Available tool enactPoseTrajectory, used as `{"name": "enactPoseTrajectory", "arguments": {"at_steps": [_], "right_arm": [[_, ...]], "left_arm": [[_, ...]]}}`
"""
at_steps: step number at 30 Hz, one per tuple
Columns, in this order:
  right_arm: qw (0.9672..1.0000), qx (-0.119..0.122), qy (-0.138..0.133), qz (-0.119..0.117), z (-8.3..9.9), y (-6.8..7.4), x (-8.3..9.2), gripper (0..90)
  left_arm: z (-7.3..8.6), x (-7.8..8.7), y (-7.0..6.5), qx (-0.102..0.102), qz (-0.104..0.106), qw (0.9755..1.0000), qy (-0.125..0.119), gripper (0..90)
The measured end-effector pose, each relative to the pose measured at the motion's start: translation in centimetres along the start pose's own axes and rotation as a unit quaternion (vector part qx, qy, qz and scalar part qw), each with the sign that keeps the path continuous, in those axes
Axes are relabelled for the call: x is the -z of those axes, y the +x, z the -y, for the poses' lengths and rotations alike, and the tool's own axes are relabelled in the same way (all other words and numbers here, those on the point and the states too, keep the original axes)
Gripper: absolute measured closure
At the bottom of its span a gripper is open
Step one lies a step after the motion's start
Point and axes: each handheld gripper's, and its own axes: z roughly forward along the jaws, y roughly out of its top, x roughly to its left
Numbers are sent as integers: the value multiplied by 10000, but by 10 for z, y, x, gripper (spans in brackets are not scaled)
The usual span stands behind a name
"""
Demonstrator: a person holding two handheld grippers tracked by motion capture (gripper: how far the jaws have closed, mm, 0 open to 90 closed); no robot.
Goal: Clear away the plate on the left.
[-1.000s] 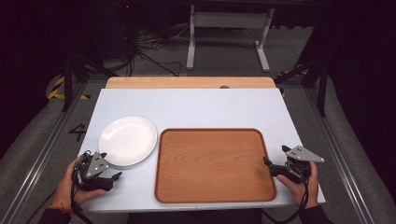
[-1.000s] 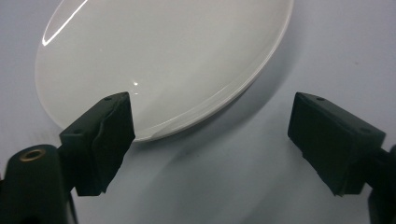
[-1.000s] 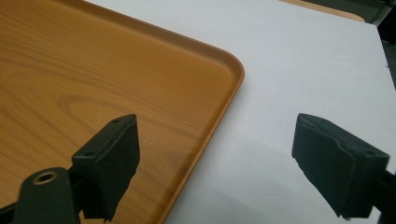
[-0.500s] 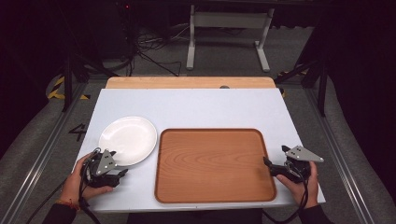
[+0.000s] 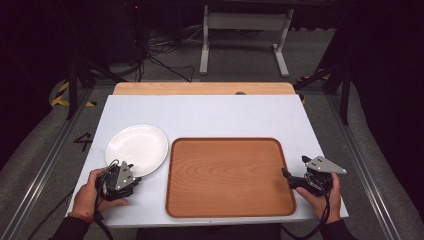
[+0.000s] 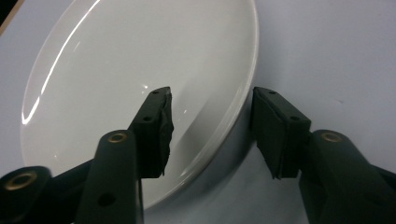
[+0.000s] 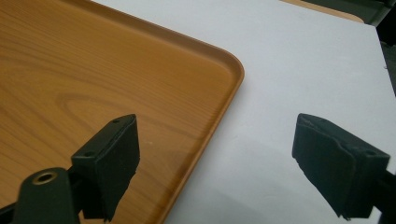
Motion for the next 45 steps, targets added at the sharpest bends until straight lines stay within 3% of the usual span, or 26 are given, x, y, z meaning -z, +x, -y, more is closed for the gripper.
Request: {"name": "enactPoseTrajectory", "arguments": {"at_steps": [2, 6, 10, 14, 16, 18, 21, 26, 27, 29, 31, 32, 33, 37, 40, 42, 45], "right_arm": [[10000, 15, -2, 7, 0, 0, 0, 156], [10000, 41, 12, 10, 0, 1, 0, 156], [9997, 198, 20, 114, -2, 4, 1, 156], [9994, 306, 33, 159, -3, 6, 0, 155], [9994, 315, 42, 144, -3, 6, 0, 156], [9993, 318, 80, 154, -2, 6, -2, 159], [9992, 365, 77, 140, -2, 8, -2, 158], [9992, 368, 52, 164, -3, 7, -1, 158], [9992, 366, 51, 164, -3, 7, -1, 157], [9992, 364, 60, 164, -2, 7, -2, 158], [9992, 374, 67, 158, -2, 7, -2, 157], [9991, 381, 70, 160, -2, 7, -2, 157], [9991, 385, 70, 158, -2, 7, -2, 157], [9991, 384, 57, 159, -2, 7, -1, 156], [9991, 382, 59, 161, -2, 7, -1, 156], [9991, 377, 65, 165, -2, 7, -2, 155], [9991, 377, 65, 163, -2, 7, -1, 156]], "left_arm": [[-1, 0, -3, -168, 42, 9998, 39, 595], [-2, 0, -4, -212, 93, 9997, 70, 656], [-3, 0, -8, -254, -78, 9996, 66, 683], [-8, -2, -12, -523, -226, 9981, 239, 725], [-13, -3, -12, -914, -251, 9949, 347, 744], [-16, -6, -12, -1104, -323, 9925, 422, 765], [-26, -11, -15, -1673, -537, 9826, 604, 804], [-32, -16, -19, -1956, -802, 9747, 728, 834], [-33, -16, -19, -2080, -878, 9711, 773, 839], [-35, -13, -18, -2105, -1021, 9698, 690, 850], [-38, -8, -16, -2160, -1181, 9670, 655, 864], [-39, -5, -15, -2121, -1271, 9673, 564, 873], [-41, -4, -12, -2084, -1224, 9690, 503, 875], [-42, -4, -11, -2135, -1363, 9661, 507, 877], [-41, -3, -10, -2108, -1384, 9663, 520, 877], [-40, -1, -9, -2029, -1360, 9685, 484, 877], [-40, 0, -8, -2039, -1383, 9681, 454, 877]]}}
